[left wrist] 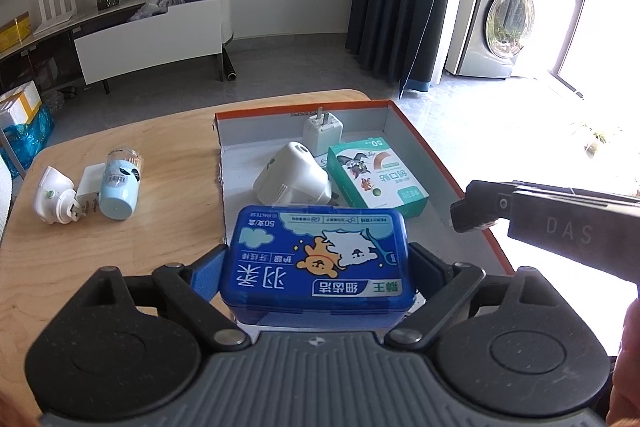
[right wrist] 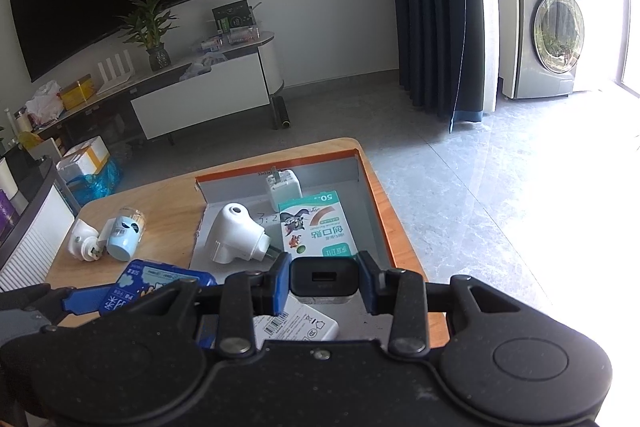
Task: Organize rigid objects
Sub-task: 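Carry the black charger and blue box over the orange-rimmed box with both tools, then lower the black charger into the box and open the right tool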
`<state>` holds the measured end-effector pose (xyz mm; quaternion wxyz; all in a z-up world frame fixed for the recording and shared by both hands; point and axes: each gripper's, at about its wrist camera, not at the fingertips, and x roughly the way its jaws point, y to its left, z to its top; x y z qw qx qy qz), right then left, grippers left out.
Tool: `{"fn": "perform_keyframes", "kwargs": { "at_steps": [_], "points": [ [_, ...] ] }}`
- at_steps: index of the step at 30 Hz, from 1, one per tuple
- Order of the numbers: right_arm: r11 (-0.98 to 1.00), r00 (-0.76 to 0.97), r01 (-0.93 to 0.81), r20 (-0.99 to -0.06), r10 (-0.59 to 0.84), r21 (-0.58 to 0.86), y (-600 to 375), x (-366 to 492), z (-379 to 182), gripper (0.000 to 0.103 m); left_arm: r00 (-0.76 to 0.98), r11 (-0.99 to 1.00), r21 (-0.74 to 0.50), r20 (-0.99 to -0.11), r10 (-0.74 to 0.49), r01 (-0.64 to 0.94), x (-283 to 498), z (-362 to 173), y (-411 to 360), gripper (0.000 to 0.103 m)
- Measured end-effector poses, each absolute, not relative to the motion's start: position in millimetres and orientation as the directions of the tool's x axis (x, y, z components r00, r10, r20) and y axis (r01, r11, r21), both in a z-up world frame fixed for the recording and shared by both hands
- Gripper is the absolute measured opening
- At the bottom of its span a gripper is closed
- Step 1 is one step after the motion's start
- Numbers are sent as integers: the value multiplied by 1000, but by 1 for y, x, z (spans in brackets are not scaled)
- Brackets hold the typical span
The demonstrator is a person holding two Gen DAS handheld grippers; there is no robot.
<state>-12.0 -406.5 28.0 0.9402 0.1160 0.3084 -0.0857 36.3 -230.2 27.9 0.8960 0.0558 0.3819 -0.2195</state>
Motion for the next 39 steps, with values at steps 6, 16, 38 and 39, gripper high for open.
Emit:
{"fn": "perform_keyframes", "kwargs": {
  "at_steps": [6,16,38,39],
  "points": [
    [959,793,227,-604,-80,172,-415,2,32,43,603,891,-70,-712,-360,449,40,26,-239,94],
    [965,779,199,-625,-52,168,-420,33,31,44,577,878,-89,-721,-383,470,51,20,-250,94],
    [962,829,224,-550,-104,155,-442,46,45,60,534,848,-129,-725,-435,515,61,14,-265,94],
    [961,826,234,-551,-117,147,-443,42,46,60,534,846,-129,-724,-437,517,61,15,-266,94]
  ]
}}
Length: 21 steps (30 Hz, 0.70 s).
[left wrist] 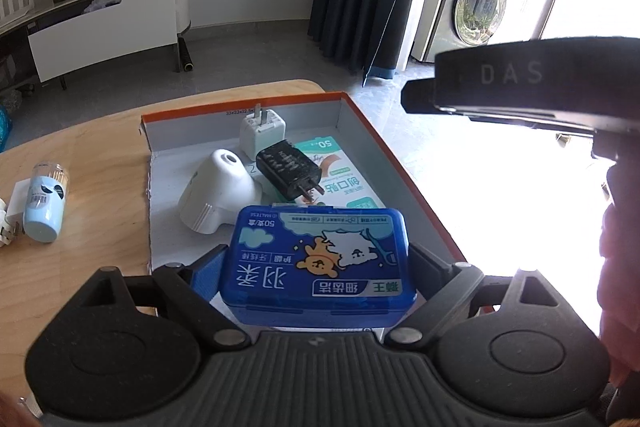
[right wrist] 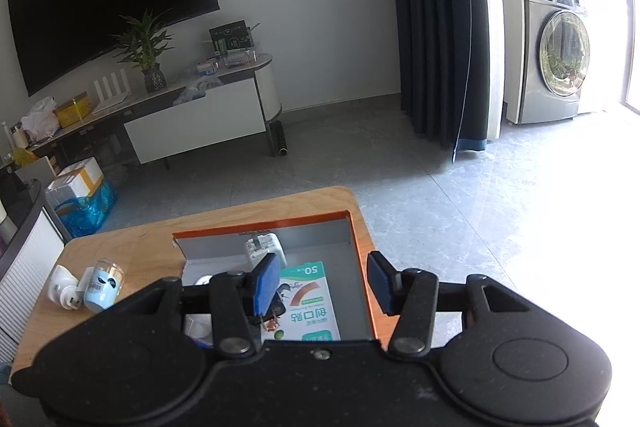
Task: Organize rigid objects
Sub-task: 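Lower the blue toothbrush box into the box and open the left tool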
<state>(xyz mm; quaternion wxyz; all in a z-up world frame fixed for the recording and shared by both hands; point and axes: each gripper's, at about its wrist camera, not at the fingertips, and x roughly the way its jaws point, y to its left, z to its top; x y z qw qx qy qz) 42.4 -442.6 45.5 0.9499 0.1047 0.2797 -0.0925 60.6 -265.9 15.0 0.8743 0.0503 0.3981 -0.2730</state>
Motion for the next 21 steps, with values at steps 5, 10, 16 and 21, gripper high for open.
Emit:
{"fn": "perform_keyframes", "kwargs": {
  "at_steps": [5,10,16,21],
  "points": [
    [957,801,270,-576,-163,105,-445,27,44,69,536,844,-128,-720,-440,520,64,16,-272,94],
    [946,790,308,-582,-194,104,-448,17,42,69,529,843,-130,-726,-440,522,69,15,-280,94],
    [944,792,312,-579,-196,107,-445,17,44,70,547,838,-112,-710,-444,535,65,22,-280,97],
    [946,797,305,-573,-191,109,-438,16,45,70,575,870,-94,-716,-397,483,67,27,-266,97]
  ]
}}
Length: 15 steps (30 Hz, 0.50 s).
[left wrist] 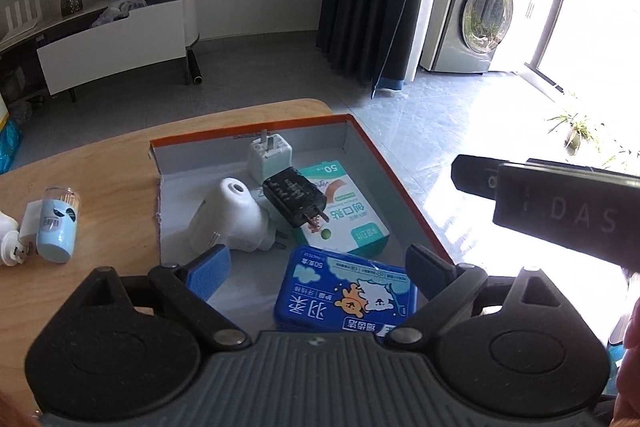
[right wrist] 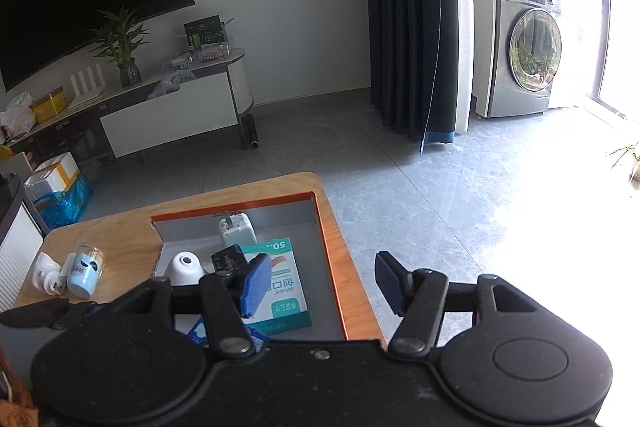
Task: Organize rigid objects
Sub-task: 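Lower the blue toothbrush box into the box and open the left tool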
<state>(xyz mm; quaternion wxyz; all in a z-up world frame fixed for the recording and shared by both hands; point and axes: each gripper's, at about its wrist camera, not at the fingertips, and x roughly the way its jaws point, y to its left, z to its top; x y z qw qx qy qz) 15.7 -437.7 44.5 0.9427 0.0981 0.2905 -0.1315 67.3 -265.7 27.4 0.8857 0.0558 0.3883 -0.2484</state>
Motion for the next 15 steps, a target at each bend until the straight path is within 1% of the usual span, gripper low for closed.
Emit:
{"fn": "perform_keyframes", "kwargs": {
  "at_steps": [5,9,15],
  "points": [
    [944,794,307,-579,-185,118,-430,14,43,70,597,905,-72,-729,-334,419,71,31,-241,97],
    [955,790,269,-596,-142,129,-417,15,39,71,607,921,-80,-730,-314,380,73,36,-224,97],
    [964,792,236,-599,-118,122,-393,17,39,71,631,935,-65,-721,-286,349,68,40,-204,97]
  ]
}}
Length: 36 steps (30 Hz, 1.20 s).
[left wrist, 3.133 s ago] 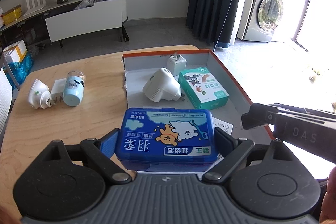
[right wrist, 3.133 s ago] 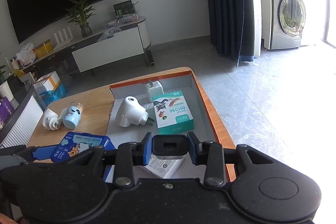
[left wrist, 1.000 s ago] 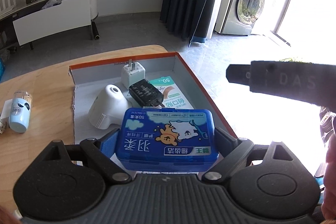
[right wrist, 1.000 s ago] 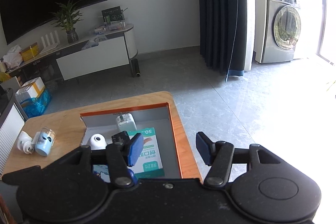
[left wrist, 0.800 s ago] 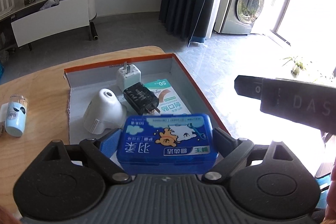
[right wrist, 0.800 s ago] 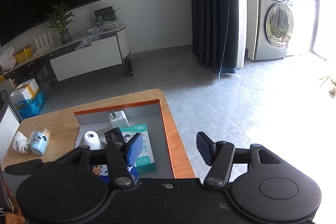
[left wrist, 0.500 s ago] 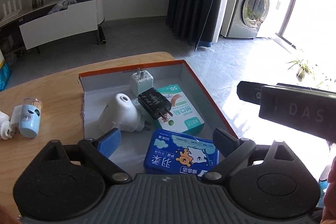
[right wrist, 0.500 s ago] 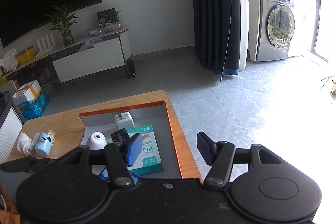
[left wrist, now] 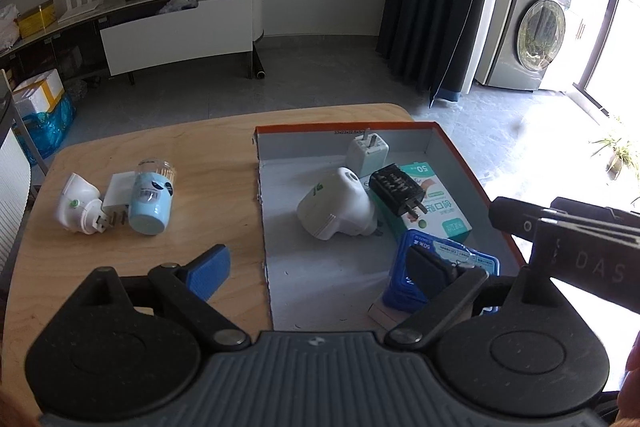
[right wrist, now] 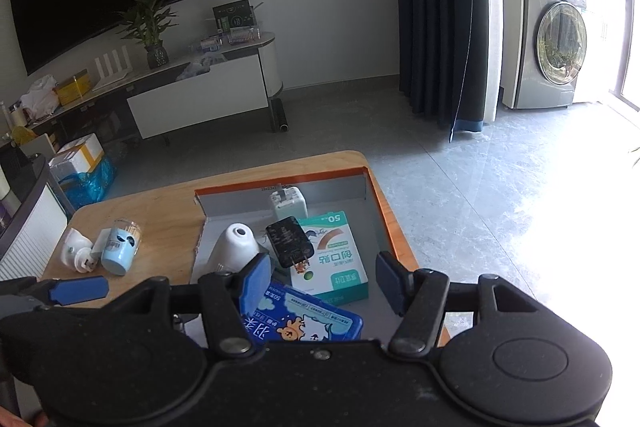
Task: Organize rigid objects
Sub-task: 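Lower the blue toothbrush box into the box and open the left tool, then withdraw both tools from the box toward the white plug-in device on the table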
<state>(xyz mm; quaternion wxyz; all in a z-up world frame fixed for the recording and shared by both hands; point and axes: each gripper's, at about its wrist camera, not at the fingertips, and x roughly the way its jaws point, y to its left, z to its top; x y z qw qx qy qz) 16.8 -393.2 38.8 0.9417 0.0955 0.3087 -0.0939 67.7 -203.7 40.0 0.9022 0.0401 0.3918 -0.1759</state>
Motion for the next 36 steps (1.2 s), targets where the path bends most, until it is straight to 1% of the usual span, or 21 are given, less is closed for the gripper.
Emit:
{"fn": "perform_keyframes", "kwargs": {
  "at_steps": [27,36],
  "points": [
    [990,794,105,-607,-25,96,-322,21,43,72,680,970,-77,-700,-217,231,60,47,-123,96],
    [993,789,59,-614,15,100,-302,22,39,72,689,977,-59,-701,-185,203,55,44,-103,96]
  ]
}}
